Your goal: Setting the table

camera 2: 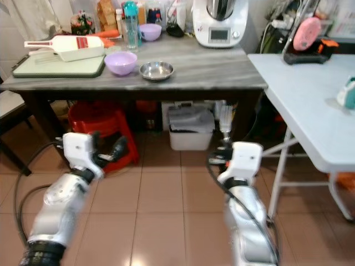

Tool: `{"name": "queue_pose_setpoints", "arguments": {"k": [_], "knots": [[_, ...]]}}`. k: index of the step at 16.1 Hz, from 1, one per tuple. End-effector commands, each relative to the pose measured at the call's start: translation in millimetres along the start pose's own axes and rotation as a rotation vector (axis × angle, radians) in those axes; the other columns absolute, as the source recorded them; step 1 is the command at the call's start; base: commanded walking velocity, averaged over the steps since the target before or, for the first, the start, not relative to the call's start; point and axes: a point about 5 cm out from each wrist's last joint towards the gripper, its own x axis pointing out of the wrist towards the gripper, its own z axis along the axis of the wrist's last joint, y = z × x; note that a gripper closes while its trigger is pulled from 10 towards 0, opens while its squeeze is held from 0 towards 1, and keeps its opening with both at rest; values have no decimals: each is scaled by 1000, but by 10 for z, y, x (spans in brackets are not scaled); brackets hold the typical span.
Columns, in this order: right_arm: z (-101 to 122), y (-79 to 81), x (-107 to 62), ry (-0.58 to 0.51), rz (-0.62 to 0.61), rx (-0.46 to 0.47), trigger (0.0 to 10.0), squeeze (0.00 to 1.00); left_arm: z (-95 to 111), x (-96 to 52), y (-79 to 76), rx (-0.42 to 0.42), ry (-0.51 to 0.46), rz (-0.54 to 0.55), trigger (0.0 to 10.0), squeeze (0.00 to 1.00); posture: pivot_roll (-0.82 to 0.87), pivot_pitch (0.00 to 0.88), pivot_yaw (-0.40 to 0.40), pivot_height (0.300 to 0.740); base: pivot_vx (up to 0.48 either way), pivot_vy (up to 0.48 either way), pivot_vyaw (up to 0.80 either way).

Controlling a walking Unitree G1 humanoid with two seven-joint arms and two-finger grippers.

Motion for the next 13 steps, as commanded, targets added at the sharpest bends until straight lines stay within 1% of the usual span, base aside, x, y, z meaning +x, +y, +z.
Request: {"name": "queue_pose_setpoints", "arguments": {"k": [1,4,7,13], "knots": [[31,63,8,-14,13,17,10000,0,77,-16,91,31,-14,17,10000,0,-42,0,3,740,341,0,0],[25,85,1,-14,17,14,10000,0,69,-24,87,29,-10,15,10000,0,-42,0,3,740,340,0,0],[28,86,6,-15,17,16,10000,0,74,-15,84,30,-11,16,10000,0,-43,0,3,740,340,0,479],[25,65,6,-14,6,11,10000,0,57,-5,57,22,-5,10,10000,0,-50,0,4,740,338,0,0]]}}
